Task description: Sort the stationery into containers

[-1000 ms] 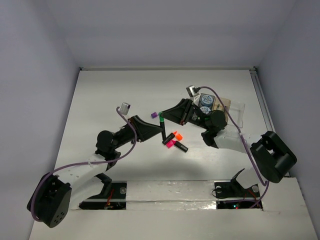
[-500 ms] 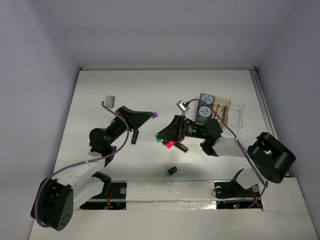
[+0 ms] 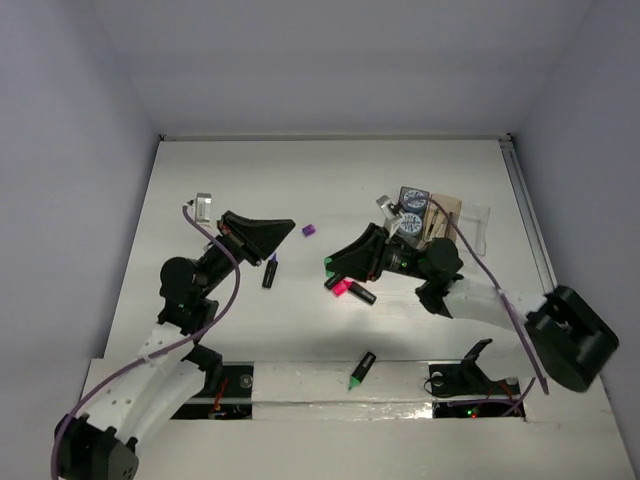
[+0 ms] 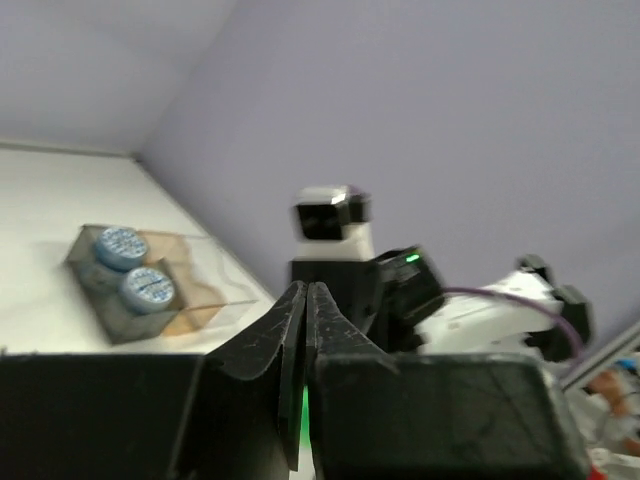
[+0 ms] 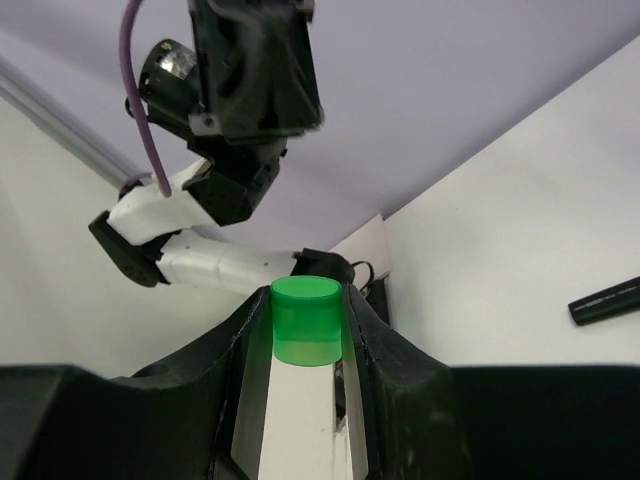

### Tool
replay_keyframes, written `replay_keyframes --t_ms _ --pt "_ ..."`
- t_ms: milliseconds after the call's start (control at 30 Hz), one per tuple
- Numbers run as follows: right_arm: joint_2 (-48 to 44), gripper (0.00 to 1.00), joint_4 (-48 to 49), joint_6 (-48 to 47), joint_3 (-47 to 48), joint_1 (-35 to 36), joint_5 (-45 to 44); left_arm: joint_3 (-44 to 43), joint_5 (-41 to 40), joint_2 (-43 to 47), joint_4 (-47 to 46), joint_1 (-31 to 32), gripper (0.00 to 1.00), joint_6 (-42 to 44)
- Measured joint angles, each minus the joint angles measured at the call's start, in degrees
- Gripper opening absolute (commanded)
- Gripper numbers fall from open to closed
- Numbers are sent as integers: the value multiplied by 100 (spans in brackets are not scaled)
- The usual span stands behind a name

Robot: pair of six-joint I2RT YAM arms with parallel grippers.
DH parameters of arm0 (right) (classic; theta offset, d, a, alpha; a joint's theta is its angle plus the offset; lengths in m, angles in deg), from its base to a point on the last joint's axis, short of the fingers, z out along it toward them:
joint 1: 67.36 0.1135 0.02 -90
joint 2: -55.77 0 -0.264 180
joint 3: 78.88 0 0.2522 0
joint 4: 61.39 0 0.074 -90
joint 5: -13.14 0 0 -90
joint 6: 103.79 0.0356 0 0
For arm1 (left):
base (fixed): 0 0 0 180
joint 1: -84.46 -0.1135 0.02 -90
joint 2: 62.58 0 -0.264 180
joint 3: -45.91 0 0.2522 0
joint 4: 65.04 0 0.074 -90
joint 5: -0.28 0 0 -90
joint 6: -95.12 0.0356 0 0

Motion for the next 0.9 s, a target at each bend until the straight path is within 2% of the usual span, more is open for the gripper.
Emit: replay_keyframes --t_ms 67,167,300,400,467,500,533,667,900 --pt "-695 20 -761 -400 -74 -81 -219 -149 -223 125 767 227 0 509" --pt "-1847 18 -2280 -1128 -33 -157 -925 -166 -669 129 1753 911 0 1078" --pt "-3062 18 -4444 -2055 437 -293 -2083 -168 -1471 -457 2734 2334 0 1591" --pt "-3342 18 -5490 -2509 885 -306 -2752 -387 -1941 -1255 3320 3244 9 1969" --pt "-3432 18 -6085 -2715 1071 -306 -3156 -629 -2218 -1827 3644 3783 20 2229" --pt "-3449 18 -6319 -2787 1108 -313 -3335 -743 -2317 -2046 3744 3980 27 2347" --pt "-3475 18 -6559 -2852 1117 -339 -3501 -857 -2385 -2251 3818 4162 29 2463" --pt "-3571 18 -7375 -3001 1119 -404 -3974 -1233 -2391 -2907 3967 4638 36 2820" --pt "-3768 18 -7901 -3115 1145 -457 -4387 -1578 -2328 -3794 4159 5132 50 3206"
